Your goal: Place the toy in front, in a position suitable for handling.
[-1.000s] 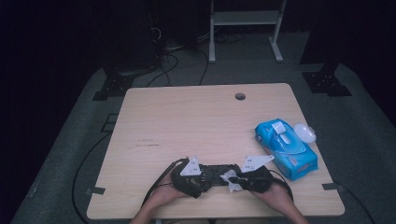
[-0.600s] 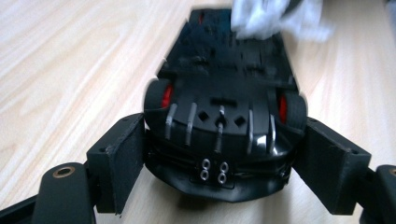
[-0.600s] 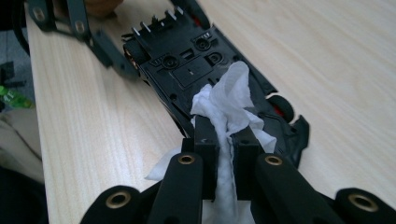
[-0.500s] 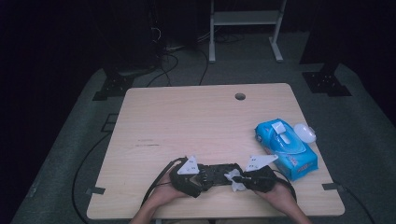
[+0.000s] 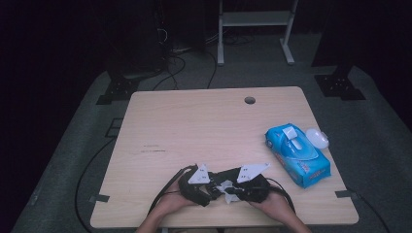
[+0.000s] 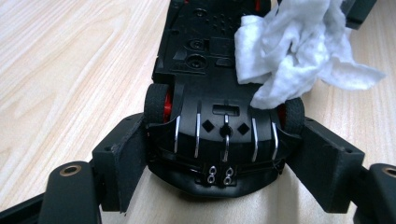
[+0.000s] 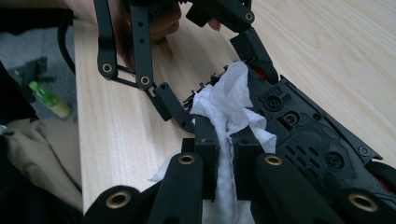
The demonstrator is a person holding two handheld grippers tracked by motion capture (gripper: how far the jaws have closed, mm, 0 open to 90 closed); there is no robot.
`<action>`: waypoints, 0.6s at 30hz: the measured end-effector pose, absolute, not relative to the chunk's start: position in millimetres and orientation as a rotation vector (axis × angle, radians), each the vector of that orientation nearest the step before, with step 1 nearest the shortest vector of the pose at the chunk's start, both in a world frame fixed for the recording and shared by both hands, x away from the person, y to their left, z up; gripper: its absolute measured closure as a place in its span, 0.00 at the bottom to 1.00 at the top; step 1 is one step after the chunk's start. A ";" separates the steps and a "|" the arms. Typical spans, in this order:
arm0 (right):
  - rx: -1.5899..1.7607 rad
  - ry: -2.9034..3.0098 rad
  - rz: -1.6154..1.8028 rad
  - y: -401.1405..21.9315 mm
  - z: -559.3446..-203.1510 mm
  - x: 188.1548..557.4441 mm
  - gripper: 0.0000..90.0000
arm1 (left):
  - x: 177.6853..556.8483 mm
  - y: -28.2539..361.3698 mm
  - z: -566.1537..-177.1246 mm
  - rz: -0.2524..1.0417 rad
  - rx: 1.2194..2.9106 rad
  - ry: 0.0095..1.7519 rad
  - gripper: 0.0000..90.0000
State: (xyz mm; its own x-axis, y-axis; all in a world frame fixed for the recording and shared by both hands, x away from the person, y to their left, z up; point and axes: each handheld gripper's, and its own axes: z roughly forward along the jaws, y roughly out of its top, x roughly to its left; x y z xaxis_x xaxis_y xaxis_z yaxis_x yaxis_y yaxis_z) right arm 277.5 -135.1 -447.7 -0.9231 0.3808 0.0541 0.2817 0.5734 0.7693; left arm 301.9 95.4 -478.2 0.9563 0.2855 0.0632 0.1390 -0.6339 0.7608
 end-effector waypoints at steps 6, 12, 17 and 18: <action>0.652 2.633 1.210 -160.6 -447.0 286.0 0.93 | 303.2 96.8 -477.0 0.223 2.251 0.301 0.26; 0.697 2.626 1.224 -169.0 -450.2 287.3 0.94 | 304.6 96.3 -476.8 0.210 2.228 0.343 0.26; 0.655 2.653 1.254 -154.8 -448.9 284.2 0.94 | 304.4 94.4 -477.7 0.215 2.233 0.358 0.25; 0.641 2.662 1.264 -149.4 -448.3 284.0 0.94 | 304.3 94.0 -478.1 0.215 2.234 0.362 0.25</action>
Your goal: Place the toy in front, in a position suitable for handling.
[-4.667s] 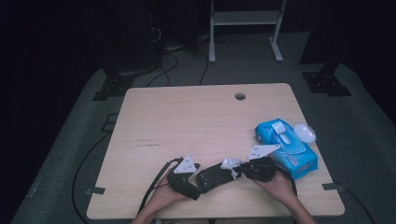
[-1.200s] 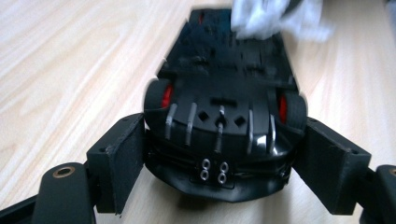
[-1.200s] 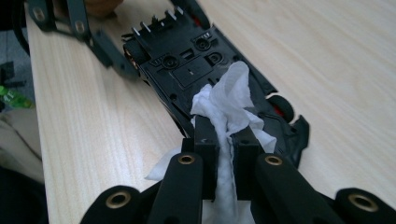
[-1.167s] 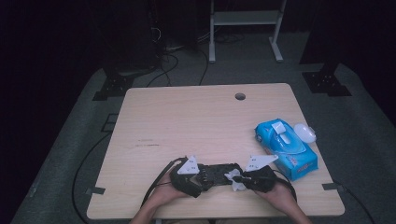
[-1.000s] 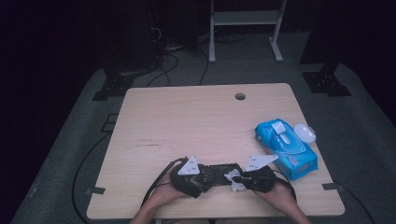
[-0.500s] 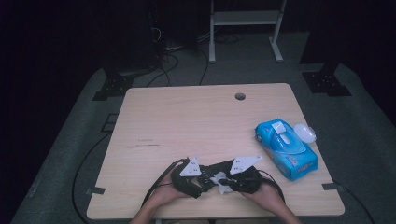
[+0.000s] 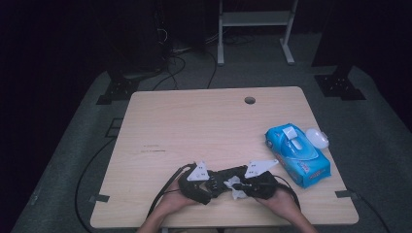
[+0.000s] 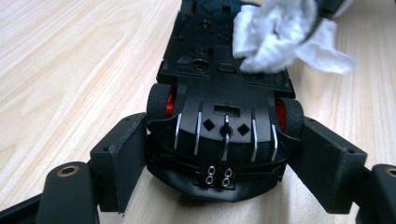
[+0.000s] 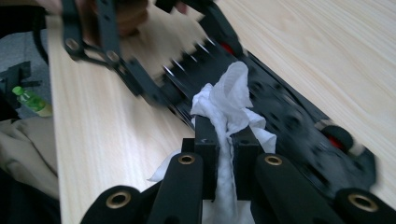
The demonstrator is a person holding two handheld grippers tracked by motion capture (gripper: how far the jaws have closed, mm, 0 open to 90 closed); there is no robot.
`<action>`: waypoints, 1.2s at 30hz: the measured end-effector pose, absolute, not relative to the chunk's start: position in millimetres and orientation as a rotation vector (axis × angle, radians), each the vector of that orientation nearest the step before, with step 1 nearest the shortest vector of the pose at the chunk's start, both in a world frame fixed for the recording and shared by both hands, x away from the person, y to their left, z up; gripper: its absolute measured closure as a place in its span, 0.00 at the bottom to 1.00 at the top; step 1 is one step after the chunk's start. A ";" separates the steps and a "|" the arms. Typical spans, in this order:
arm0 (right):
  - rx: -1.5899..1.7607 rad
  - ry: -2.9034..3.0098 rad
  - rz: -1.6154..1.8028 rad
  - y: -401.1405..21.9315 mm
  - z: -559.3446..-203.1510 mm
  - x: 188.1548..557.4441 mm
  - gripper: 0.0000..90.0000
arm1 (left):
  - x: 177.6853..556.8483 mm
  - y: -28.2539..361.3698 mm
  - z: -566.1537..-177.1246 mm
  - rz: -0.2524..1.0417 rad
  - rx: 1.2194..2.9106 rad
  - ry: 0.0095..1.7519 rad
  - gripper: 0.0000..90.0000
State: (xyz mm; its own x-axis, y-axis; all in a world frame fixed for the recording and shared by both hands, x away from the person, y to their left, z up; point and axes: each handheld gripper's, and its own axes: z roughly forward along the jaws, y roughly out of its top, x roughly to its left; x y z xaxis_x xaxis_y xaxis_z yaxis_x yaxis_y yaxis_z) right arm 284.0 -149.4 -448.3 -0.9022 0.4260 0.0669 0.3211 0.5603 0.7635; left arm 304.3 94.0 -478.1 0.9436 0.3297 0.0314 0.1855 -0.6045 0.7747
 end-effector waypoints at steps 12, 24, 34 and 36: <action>0.657 2.643 1.254 -149.3 -446.1 294.6 0.94 | 303.7 93.3 -479.6 0.222 2.255 0.337 0.27; 0.590 2.681 1.299 -125.7 -446.5 288.1 0.94 | 304.1 93.5 -480.6 0.220 2.259 0.330 0.27; 0.678 2.647 1.236 -139.0 -443.9 302.9 0.94 | 305.8 95.9 -479.3 0.197 2.237 0.339 0.26; 0.679 2.649 1.241 -141.4 -445.0 300.2 0.94 | 306.2 95.8 -478.9 0.198 2.234 0.349 0.26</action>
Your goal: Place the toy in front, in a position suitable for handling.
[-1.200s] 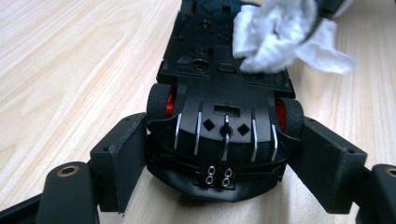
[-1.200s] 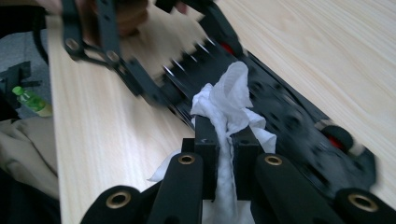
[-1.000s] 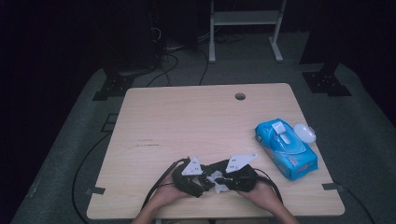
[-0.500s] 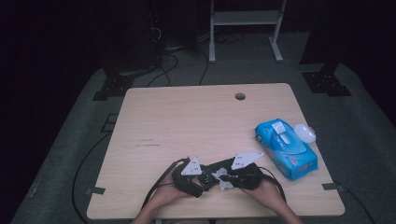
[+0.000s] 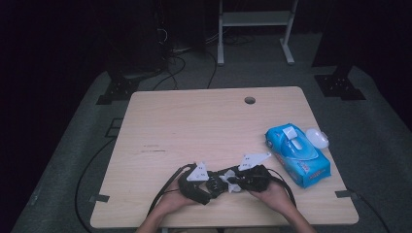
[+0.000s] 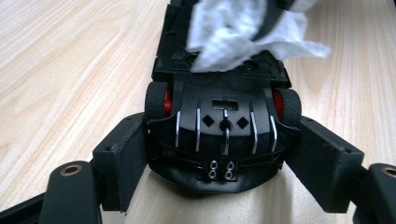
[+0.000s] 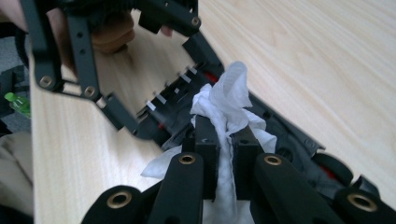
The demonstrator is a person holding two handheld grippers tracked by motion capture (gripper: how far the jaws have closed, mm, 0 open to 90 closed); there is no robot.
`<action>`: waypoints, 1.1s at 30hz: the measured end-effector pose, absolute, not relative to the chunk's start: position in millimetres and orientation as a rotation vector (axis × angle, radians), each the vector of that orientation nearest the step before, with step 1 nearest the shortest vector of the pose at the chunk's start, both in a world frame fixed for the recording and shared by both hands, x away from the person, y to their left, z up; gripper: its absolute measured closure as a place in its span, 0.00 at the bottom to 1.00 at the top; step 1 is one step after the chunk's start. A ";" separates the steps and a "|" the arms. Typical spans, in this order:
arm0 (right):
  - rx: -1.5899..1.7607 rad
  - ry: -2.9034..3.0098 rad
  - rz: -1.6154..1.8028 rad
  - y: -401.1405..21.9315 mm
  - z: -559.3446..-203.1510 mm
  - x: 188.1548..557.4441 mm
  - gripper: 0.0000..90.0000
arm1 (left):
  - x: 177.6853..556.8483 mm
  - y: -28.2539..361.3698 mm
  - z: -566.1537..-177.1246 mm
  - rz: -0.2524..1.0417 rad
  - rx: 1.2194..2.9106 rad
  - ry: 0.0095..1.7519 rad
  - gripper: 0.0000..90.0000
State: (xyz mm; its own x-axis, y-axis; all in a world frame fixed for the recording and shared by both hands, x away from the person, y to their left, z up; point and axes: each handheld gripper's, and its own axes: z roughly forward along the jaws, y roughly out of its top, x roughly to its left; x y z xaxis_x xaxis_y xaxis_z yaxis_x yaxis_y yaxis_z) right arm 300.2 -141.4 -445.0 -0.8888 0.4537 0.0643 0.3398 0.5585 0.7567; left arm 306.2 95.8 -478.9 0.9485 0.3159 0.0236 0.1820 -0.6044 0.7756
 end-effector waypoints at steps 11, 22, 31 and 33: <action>0.644 2.698 1.240 -130.6 -445.7 289.4 0.94 | 307.9 97.7 -479.6 0.213 2.241 0.352 0.24; 0.606 2.729 1.227 -95.2 -439.1 306.5 0.94 | 307.5 101.7 -478.5 0.225 2.231 0.339 0.28; 0.533 2.749 1.170 -81.4 -439.0 305.4 0.94 | 306.8 100.4 -478.9 0.218 2.227 0.336 0.28; 0.562 2.744 1.170 -86.4 -438.5 308.3 0.94 | 306.7 100.3 -478.9 0.221 2.228 0.335 0.28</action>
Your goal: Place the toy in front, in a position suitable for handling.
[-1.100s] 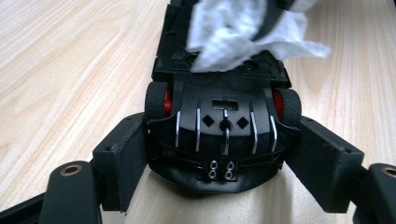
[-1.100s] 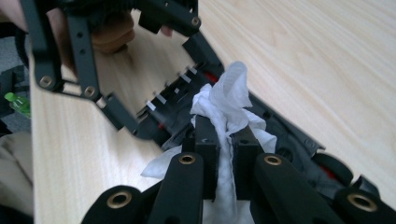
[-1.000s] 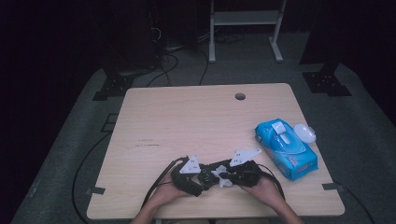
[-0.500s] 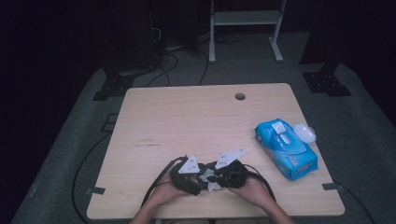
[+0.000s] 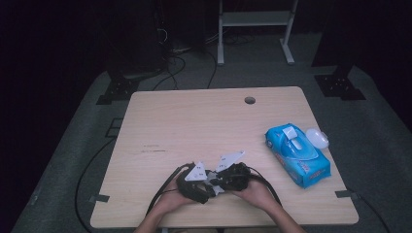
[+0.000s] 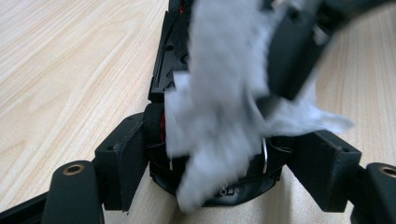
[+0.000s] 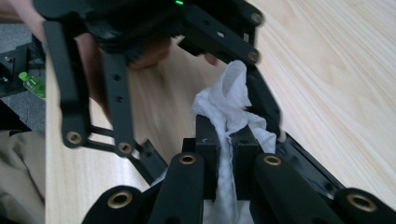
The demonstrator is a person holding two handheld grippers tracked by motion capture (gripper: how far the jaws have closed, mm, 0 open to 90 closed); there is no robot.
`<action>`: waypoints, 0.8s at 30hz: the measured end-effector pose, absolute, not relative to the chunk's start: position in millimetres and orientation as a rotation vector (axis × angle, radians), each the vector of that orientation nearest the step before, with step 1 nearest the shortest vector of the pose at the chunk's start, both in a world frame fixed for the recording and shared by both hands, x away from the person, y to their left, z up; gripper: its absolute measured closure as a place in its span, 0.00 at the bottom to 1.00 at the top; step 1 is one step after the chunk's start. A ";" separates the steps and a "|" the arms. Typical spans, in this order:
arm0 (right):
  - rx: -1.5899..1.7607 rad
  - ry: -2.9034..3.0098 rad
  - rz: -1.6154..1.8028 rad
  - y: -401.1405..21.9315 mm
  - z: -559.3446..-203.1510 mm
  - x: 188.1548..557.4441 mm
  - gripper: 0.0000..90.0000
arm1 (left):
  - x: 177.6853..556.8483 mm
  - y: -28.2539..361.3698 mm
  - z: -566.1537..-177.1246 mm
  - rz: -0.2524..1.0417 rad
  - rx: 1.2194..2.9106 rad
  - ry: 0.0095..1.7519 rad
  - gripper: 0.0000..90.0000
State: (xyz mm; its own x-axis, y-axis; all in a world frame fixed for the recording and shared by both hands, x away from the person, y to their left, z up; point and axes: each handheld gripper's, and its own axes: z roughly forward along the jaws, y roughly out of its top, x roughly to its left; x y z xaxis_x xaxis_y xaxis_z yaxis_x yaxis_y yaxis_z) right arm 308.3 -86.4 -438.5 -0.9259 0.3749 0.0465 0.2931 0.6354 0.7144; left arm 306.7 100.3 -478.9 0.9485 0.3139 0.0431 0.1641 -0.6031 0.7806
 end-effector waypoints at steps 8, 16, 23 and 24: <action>0.687 2.668 1.146 -129.7 -437.9 317.7 0.94 | 306.8 100.9 -478.9 0.222 2.233 0.328 0.28; 0.761 2.647 1.157 -159.8 -443.8 307.9 0.94 | 308.2 102.9 -475.3 0.214 2.204 0.355 0.25; 0.742 2.667 1.180 -159.2 -445.1 297.2 0.94 | 307.6 99.8 -476.1 0.213 2.234 0.342 0.24; 0.738 2.674 1.182 -157.6 -444.6 296.8 0.94 | 307.0 98.9 -476.6 0.223 2.245 0.331 0.25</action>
